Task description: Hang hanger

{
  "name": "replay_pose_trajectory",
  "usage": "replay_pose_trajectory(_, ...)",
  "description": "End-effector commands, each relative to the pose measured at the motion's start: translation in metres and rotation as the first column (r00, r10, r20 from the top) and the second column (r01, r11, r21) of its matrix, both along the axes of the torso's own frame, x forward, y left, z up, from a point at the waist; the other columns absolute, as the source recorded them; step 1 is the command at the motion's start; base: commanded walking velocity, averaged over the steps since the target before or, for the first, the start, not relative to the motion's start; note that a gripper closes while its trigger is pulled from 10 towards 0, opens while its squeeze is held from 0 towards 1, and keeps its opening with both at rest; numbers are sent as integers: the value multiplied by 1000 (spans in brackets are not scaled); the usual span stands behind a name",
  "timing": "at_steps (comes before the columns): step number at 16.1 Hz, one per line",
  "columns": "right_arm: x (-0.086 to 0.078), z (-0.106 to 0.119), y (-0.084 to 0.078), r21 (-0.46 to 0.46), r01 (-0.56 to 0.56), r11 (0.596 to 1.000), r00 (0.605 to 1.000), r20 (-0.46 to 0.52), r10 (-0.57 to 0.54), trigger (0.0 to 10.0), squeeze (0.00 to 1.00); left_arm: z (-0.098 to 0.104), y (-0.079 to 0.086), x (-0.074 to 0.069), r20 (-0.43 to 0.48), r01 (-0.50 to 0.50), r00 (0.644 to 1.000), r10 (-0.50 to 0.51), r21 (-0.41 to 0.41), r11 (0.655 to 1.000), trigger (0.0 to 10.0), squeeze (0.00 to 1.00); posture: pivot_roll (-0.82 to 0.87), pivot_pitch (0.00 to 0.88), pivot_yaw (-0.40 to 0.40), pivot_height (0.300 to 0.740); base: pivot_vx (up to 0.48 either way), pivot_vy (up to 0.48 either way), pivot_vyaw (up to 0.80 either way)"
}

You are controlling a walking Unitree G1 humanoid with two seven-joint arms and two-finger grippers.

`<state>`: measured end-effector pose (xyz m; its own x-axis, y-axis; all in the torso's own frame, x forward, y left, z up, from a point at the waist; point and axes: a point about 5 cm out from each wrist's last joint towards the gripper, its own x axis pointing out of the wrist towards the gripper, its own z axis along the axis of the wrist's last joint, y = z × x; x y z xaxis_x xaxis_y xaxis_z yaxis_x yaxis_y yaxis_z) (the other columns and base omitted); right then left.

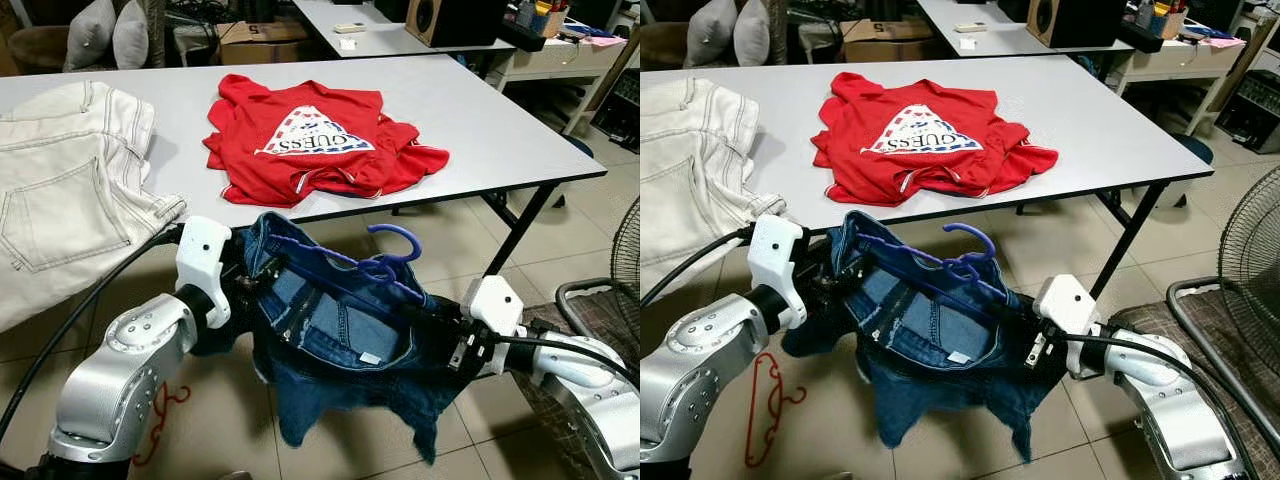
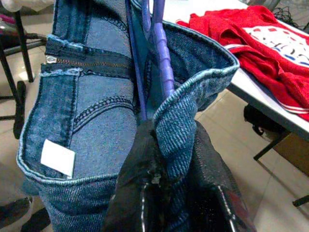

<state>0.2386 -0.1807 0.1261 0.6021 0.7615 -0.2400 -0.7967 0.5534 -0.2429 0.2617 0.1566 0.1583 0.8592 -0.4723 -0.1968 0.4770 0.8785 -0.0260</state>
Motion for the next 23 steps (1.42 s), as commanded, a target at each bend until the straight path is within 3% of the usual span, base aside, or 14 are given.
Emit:
replay_pose_trajectory(1, 3, 5, -2, -17, -8, 1000, 1000, 30, 8, 10000, 0, 2, 0, 1, 13, 2, 1000, -3, 19, 1000, 0, 0, 31, 29, -28, 740, 0, 0, 0)
replay_pose_trajectory(9, 5, 5, -4, -41, -5, 999, 999, 32, 6, 10000, 0, 4, 8, 8, 4, -42, 999, 42, 70, 997, 0, 0, 33, 36, -25, 740, 0, 0, 0)
replay_pose_trajectory(12, 5, -1, -5, -90, 2, 996, 1000, 7, -2, 10000, 0, 10, 10, 16, 48, -57, 998, 51, 134, 989, 0, 0, 32, 43, -21, 740, 0, 0, 0)
replay_pose_trajectory(14, 6, -9, -11, -173, 23, 985, 999, -27, -28, 10000, 0, 14, 12, 25, 92, -43, 996, 20, 251, 967, 0, 0, 33, 50, -20, 740, 0, 0, 0)
replay_pose_trajectory(17, 6, -18, -17, -251, 51, 967, 994, -80, -73, 10000, 0, 23, 10, 35, 133, -26, 991, -16, 304, 952, 0, 0, 31, 53, -15, 740, 0, 0, 0)
replay_pose_trajectory(20, 8, -25, -18, -250, 133, 959, 975, -142, -173, 10000, 0, 34, 6, 41, 182, 3, 981, -67, 332, 943, 0, 0, 29, 56, -9, 740, 0, 0, 0)
replay_pose_trajectory(23, 9, -28, -11, -243, 148, 959, 970, -151, -188, 10000, 0, 42, -1, 44, 212, 21, 973, -95, 326, 945, 0, 0, 31, 59, -8, 740, 0, 0, 0)
